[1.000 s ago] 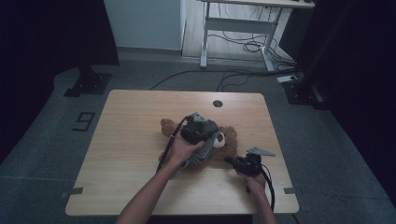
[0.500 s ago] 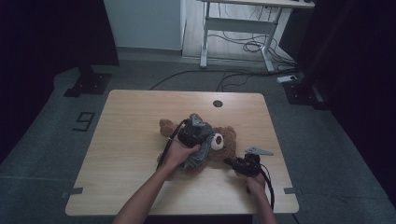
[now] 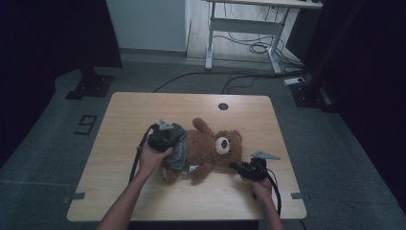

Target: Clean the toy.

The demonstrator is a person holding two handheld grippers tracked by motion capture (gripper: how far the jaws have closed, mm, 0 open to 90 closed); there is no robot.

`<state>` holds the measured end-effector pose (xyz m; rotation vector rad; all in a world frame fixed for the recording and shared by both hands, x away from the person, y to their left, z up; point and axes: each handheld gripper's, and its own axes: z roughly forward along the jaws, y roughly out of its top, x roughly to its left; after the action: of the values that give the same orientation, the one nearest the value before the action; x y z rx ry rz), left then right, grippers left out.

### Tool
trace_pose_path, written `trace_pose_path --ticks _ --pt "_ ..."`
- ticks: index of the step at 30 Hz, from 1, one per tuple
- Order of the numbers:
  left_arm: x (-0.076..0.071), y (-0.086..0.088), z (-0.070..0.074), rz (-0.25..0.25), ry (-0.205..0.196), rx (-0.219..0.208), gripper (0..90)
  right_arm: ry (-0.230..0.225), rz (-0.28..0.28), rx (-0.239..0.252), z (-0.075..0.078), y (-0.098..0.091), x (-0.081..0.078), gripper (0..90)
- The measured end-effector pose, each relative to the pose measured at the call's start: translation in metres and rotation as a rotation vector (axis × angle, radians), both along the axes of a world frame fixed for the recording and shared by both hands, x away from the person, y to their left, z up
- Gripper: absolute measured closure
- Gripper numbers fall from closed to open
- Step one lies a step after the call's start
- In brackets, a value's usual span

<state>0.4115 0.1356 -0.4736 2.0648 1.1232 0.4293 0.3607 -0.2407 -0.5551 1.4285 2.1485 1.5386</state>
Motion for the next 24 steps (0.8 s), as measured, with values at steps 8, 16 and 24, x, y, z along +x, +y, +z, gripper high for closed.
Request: trace_pose_path --ticks 8,16,24 --pt "-0.003 0.023 -0.040 0.026 0.102 0.001 76.8 0.000 -0.004 0.005 0.000 0.000 0.000 66.5" --pt "-0.016 0.029 -0.007 0.025 0.011 -0.076 76.8 0.004 -0.006 0.007 0.000 0.000 0.001 66.5" --pt "-0.037 -0.004 0.051 -0.102 -0.109 -0.170 76.8 0.002 -0.009 0.006 0.000 0.000 0.000 66.5"
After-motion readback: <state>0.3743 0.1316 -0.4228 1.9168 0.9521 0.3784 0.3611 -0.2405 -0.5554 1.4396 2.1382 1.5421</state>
